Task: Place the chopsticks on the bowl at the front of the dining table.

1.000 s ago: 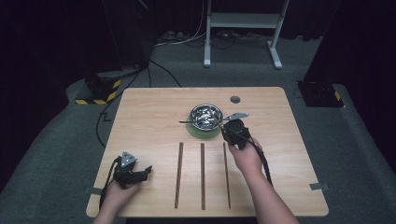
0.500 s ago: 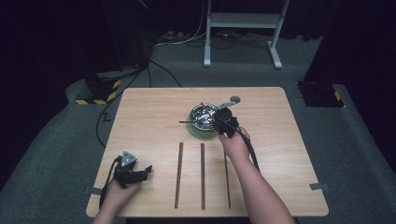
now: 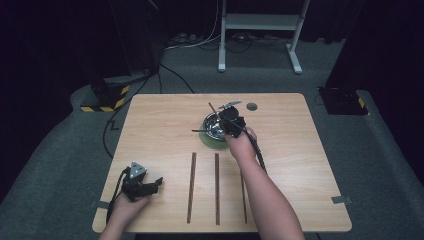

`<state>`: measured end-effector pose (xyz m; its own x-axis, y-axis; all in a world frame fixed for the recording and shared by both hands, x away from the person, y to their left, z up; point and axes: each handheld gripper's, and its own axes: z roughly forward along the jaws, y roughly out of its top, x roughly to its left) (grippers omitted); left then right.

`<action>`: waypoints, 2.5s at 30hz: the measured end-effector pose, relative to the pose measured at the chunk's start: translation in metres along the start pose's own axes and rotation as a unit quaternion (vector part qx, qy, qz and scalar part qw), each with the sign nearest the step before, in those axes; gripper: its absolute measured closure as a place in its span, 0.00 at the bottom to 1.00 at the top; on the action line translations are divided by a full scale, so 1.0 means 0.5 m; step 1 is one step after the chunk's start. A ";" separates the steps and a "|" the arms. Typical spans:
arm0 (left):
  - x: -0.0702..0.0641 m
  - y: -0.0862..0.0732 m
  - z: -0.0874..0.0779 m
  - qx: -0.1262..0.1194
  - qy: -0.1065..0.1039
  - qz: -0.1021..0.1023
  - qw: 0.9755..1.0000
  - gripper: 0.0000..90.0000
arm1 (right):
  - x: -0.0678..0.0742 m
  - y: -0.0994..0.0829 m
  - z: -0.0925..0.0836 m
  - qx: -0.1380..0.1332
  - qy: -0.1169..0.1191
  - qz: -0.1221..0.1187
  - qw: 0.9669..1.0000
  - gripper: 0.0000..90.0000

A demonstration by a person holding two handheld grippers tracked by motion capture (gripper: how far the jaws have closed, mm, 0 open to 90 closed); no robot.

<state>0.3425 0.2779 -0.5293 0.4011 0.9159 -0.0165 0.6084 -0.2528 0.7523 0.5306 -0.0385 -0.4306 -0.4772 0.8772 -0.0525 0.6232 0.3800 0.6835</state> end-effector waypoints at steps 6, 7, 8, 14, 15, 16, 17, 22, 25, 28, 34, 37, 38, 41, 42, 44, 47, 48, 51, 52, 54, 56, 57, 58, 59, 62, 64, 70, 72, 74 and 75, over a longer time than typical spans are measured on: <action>0.001 0.000 0.000 0.000 -0.001 0.000 1.000 0.27 | -0.005 0.015 0.017 -0.002 -0.003 0.011 1.000 0.93; 0.000 0.000 0.000 -0.001 -0.001 0.000 1.000 0.27 | -0.005 0.016 0.021 -0.001 -0.003 0.012 1.000 0.93; 0.000 0.000 0.000 0.000 0.000 0.000 1.000 0.27 | -0.005 0.017 0.023 0.001 -0.001 0.014 1.000 0.93; 0.000 0.000 0.000 -0.001 -0.001 -0.001 1.000 0.27 | 0.002 0.016 0.038 0.011 -0.001 0.013 1.000 0.93; 0.000 0.000 0.000 -0.001 -0.001 -0.001 1.000 0.27 | 0.005 0.016 0.039 0.011 0.001 0.011 1.000 0.93; 0.000 0.000 0.000 -0.001 -0.001 -0.001 1.000 0.27 | 0.009 0.015 0.041 0.009 0.000 0.009 1.000 0.93; 0.000 0.000 0.000 -0.001 0.000 0.000 1.000 0.27 | 0.013 0.014 0.041 0.011 0.002 0.008 1.000 0.93; 0.000 0.000 0.000 0.000 0.000 0.000 1.000 0.27 | 0.033 0.007 0.055 0.020 0.004 -0.005 1.000 0.93; 0.000 0.000 0.000 0.000 0.000 0.000 1.000 0.27 | 0.035 0.005 0.060 0.022 0.002 -0.007 1.000 0.93; 0.001 0.000 0.000 0.000 -0.002 0.000 1.000 0.27 | 0.034 0.001 0.070 0.028 -0.001 -0.005 1.000 0.93; 0.001 0.000 0.000 0.000 -0.002 0.001 1.000 0.27 | 0.035 -0.001 0.073 0.029 0.002 -0.005 1.000 0.93; 0.001 0.000 0.000 0.001 -0.002 0.001 1.000 0.27 | 0.033 -0.001 0.074 0.030 0.010 0.000 1.000 0.84; 0.001 0.000 0.000 0.001 -0.003 0.000 1.000 0.27 | 0.032 -0.001 0.073 0.029 0.014 0.001 0.999 0.84; 0.001 0.000 0.000 0.001 -0.002 0.002 1.000 0.27 | 0.030 -0.001 0.066 0.027 0.018 0.002 0.999 0.83; 0.001 0.000 0.000 0.001 -0.002 0.003 1.000 0.27 | 0.030 -0.001 0.062 0.029 0.016 0.002 0.999 0.82; 0.000 0.001 0.000 0.000 -0.001 0.004 1.000 0.27 | 0.021 -0.005 0.043 0.022 0.016 0.006 1.000 0.80; 0.000 0.001 0.001 0.002 -0.001 0.004 1.000 0.27 | 0.015 -0.012 0.026 0.019 0.019 0.010 1.000 0.80; 0.000 0.001 0.001 0.001 -0.001 0.006 1.000 0.27 | 0.010 -0.021 0.005 0.016 0.018 0.008 1.000 0.80; 0.000 0.001 0.001 0.002 -0.001 0.004 1.000 0.27 | 0.003 -0.033 -0.018 0.008 0.018 0.012 1.000 0.80; 0.000 0.001 0.000 0.002 -0.001 0.005 1.000 0.27 | -0.001 -0.040 -0.028 0.005 0.020 0.012 1.000 0.80; 0.000 0.001 0.000 0.002 -0.001 0.005 1.000 0.27 | -0.012 -0.062 -0.061 -0.006 0.020 0.012 1.000 0.80; 0.000 0.001 0.000 0.002 -0.001 0.005 1.000 0.27 | -0.020 -0.079 -0.081 -0.015 0.021 0.014 1.000 0.80; 0.000 0.001 0.001 0.002 -0.002 0.005 1.000 0.27 | -0.022 -0.085 -0.088 -0.014 0.021 0.016 1.000 0.80; 0.000 0.001 0.001 0.002 -0.002 0.005 1.000 0.27 | -0.026 -0.094 -0.096 -0.015 0.020 0.014 1.000 0.79; 0.000 0.001 0.001 0.002 -0.002 0.005 1.000 0.27 | -0.030 -0.102 -0.103 -0.019 0.019 0.013 1.000 0.79; 0.000 0.001 0.001 0.002 -0.001 0.005 1.000 0.27 | -0.042 -0.129 -0.123 -0.023 0.018 0.018 0.999 0.79; 0.000 0.001 0.001 0.002 -0.001 0.004 1.000 0.27 | -0.048 -0.143 -0.132 -0.024 0.017 0.019 0.999 0.78; 0.000 0.001 0.000 0.004 -0.001 0.005 1.000 0.27 | -0.057 -0.197 -0.150 -0.027 0.017 0.024 0.999 0.77; 0.000 0.002 0.001 0.003 0.000 0.004 1.000 0.27 | -0.057 -0.222 -0.146 -0.025 0.021 0.028 0.999 0.76; 0.000 0.003 0.003 0.003 -0.002 0.004 1.000 0.27 | -0.055 -0.248 -0.140 -0.018 0.026 0.035 0.999 0.76; 0.000 0.003 0.003 0.003 -0.002 0.004 1.000 0.27 | -0.055 -0.248 -0.140 -0.018 0.026 0.035 0.999 0.76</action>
<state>0.3444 0.2769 -0.5291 0.4086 0.9126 -0.0124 0.6091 -0.2625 0.7483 0.4231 -0.1305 -0.4632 -0.4647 0.8849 0.0329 0.6346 0.3068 0.7093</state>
